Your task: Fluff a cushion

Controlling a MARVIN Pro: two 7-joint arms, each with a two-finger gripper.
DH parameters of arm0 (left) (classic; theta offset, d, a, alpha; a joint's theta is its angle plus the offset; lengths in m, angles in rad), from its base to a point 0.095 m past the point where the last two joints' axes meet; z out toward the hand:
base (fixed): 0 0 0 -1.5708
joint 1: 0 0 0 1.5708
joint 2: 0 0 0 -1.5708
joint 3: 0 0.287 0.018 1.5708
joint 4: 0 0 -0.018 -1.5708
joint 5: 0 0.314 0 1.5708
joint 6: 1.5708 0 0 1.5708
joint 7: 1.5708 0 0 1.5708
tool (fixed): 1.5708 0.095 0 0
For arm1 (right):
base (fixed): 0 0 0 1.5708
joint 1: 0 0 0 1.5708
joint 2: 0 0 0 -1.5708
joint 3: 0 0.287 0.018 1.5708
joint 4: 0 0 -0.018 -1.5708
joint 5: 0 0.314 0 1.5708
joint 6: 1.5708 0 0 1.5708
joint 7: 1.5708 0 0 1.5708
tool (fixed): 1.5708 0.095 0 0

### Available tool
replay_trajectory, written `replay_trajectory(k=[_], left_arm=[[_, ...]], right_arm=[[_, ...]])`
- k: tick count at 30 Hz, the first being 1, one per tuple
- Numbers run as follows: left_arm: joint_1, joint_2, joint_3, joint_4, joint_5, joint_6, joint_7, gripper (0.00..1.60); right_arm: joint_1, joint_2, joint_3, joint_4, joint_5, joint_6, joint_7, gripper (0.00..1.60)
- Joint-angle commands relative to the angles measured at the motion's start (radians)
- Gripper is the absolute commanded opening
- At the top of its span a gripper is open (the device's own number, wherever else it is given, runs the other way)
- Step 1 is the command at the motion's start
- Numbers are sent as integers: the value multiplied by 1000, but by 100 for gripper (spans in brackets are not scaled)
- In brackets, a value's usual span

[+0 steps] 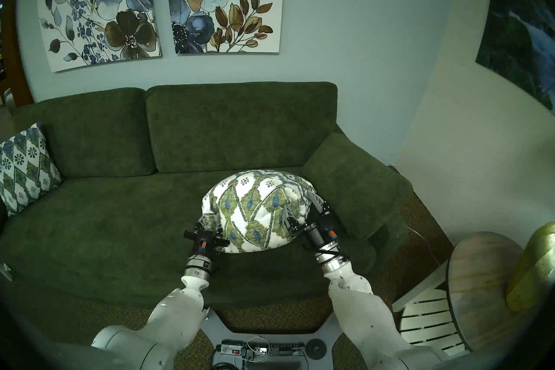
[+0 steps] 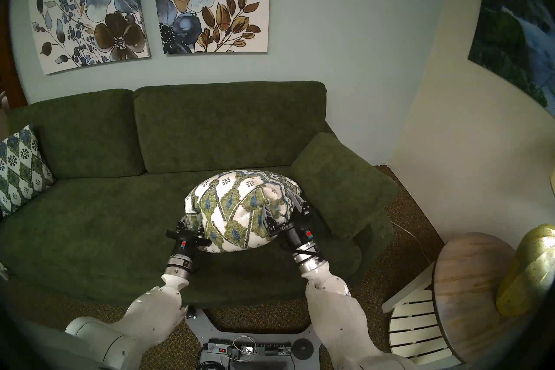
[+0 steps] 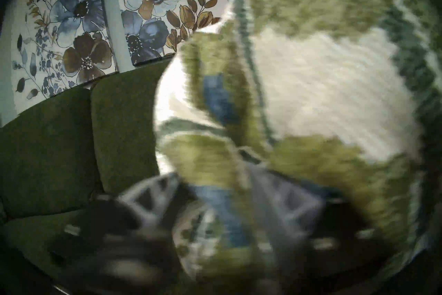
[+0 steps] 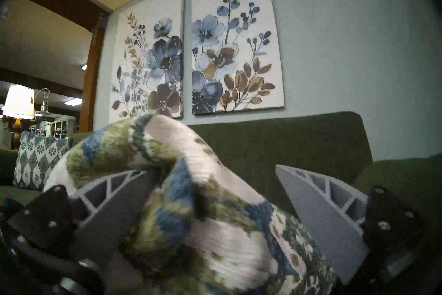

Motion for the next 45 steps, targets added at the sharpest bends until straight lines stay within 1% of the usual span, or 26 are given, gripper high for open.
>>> replay_trajectory(k=[1,4,5,6,7,9,13,14,17,18,22,26,27,28,29,30,33,34,36,37,38,40,41,43,45], left_arm=[[-35,-8,10,-88,8,0,13,160],[-29,-2,21,-165,18,0,25,160],[-38,-2,27,-160,23,0,26,160],[-28,2,31,-195,28,0,32,160],[-35,2,34,-192,32,0,35,160],[-28,9,38,-239,38,0,45,160],[-27,36,32,-292,46,0,69,160],[-15,46,30,-331,47,0,75,160],[-19,59,20,-338,45,0,88,160],[-11,68,18,-358,46,0,95,160],[21,78,7,-424,40,0,113,160],[47,74,5,-478,34,0,118,160],[52,75,5,-487,34,0,119,160],[59,76,5,-501,34,0,121,160],[64,77,7,-507,35,0,120,160],[71,77,8,-518,33,0,121,160],[96,77,14,-560,31,0,123,160],[109,79,15,-581,29,0,125,160],[124,82,14,-598,21,0,131,160],[144,89,12,-628,18,0,133,160],[149,92,12,-627,15,0,136,160],[175,104,9,-661,6,0,140,160],[190,112,5,-684,0,0,143,160],[200,122,2,-693,-9,0,149,160],[228,134,-3,-733,-23,0,152,160]], right_arm=[[14,46,82,-114,50,1,-18,160],[-21,43,106,-156,63,1,-17,160],[-24,42,109,-156,64,1,-17,160],[-33,39,118,-166,70,1,-18,160],[-35,39,121,-166,71,1,-18,160],[-46,36,128,-178,76,1,-17,160],[-65,27,137,-194,86,1,-16,160],[-70,26,139,-198,88,1,-15,160],[-76,22,141,-207,93,1,-13,160],[-79,18,143,-217,97,1,-13,160],[-68,8,142,-283,116,1,-7,160],[-7,0,126,-330,146,1,-3,160],[11,-3,121,-343,156,1,-4,160],[18,-5,113,-374,161,1,-1,160],[23,-5,99,-357,165,1,4,160],[41,-8,89,-378,164,1,9,160],[61,-13,42,-416,174,1,17,160],[56,-13,23,-440,178,1,19,160],[46,-11,-19,-448,186,1,24,160],[38,-9,-42,-447,186,1,27,160],[33,-7,-60,-444,193,1,24,160],[23,-3,-90,-446,204,1,20,160],[16,-1,-102,-444,214,1,14,160],[-7,5,-122,-440,229,1,5,160],[-36,13,-137,-422,249,1,-8,160]])
